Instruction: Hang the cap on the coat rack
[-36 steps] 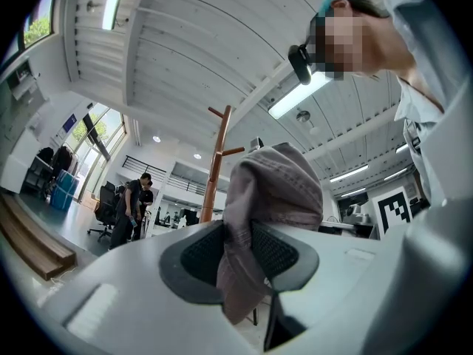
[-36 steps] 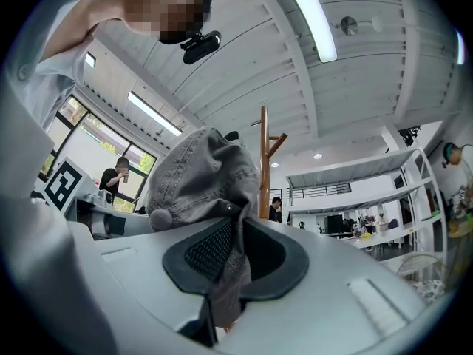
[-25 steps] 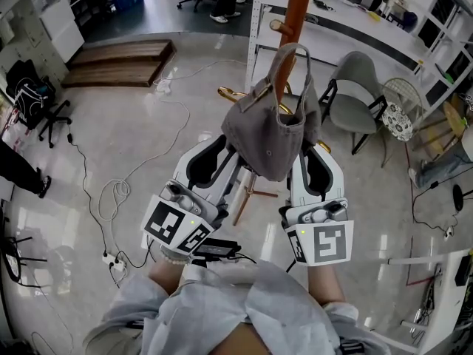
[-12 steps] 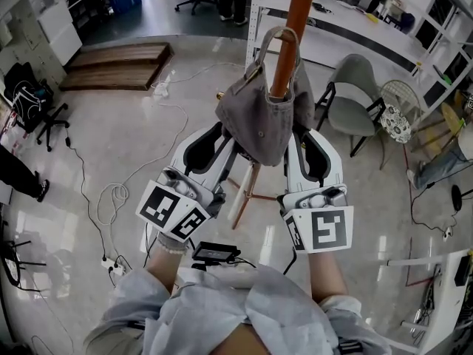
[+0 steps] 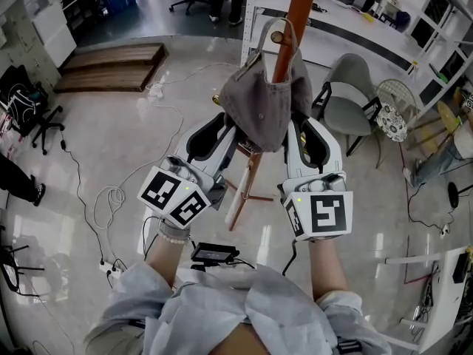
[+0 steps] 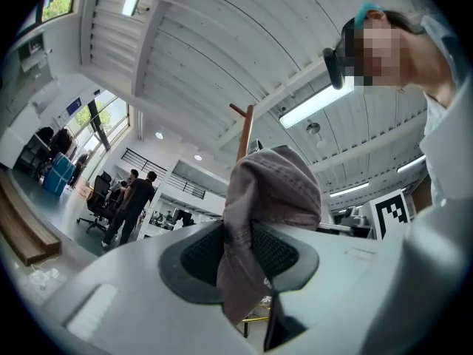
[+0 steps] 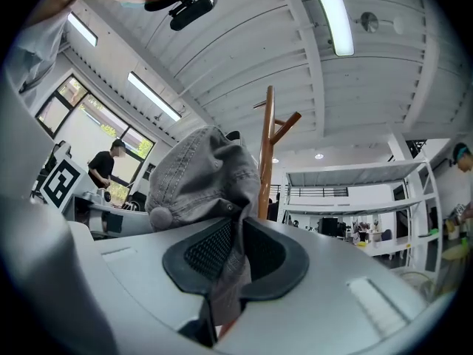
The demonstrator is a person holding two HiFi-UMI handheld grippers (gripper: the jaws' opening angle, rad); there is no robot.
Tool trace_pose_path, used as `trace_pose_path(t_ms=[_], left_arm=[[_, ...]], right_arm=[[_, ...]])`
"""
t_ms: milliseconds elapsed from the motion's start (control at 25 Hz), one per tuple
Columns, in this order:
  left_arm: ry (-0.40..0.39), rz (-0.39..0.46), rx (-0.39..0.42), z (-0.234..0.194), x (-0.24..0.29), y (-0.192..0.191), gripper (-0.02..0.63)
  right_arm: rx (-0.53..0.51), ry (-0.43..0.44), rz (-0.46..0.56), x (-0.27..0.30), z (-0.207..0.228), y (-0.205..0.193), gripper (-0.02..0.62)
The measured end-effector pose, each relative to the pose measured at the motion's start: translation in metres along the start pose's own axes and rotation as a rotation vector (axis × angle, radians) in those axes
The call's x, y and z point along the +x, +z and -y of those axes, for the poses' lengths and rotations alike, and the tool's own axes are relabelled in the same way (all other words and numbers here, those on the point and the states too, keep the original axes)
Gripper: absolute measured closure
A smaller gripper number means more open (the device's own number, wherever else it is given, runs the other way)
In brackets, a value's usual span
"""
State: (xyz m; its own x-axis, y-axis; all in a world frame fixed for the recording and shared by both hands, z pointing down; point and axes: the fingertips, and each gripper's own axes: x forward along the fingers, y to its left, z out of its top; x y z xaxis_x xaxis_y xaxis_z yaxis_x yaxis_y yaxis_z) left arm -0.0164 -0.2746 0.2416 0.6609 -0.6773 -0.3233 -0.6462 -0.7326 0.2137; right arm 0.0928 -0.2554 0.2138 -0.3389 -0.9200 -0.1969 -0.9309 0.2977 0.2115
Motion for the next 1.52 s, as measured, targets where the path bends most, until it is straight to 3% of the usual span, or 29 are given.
trace_pose_path(t_ms=[640, 1000, 1520], left_arm=[[-0.036, -0.069, -0.05, -0.018, 0.032, -0.037, 0.488], [-0.035, -0.081, -0.025, -0.025, 0.038, -0.051, 0.488], [-0.023, -0.094, -0.021, -0.038, 0.039, -0.06, 0.488]], right_arm=[[0.007, -0.068, -0.068, 0.013, 0.024, -0.038, 0.541], [0.059, -0.059, -0.054, 0.015, 0.028, -0.06, 0.541], [0.021, -0.037, -0.054, 0.015, 0.018, -0.067, 0.541]])
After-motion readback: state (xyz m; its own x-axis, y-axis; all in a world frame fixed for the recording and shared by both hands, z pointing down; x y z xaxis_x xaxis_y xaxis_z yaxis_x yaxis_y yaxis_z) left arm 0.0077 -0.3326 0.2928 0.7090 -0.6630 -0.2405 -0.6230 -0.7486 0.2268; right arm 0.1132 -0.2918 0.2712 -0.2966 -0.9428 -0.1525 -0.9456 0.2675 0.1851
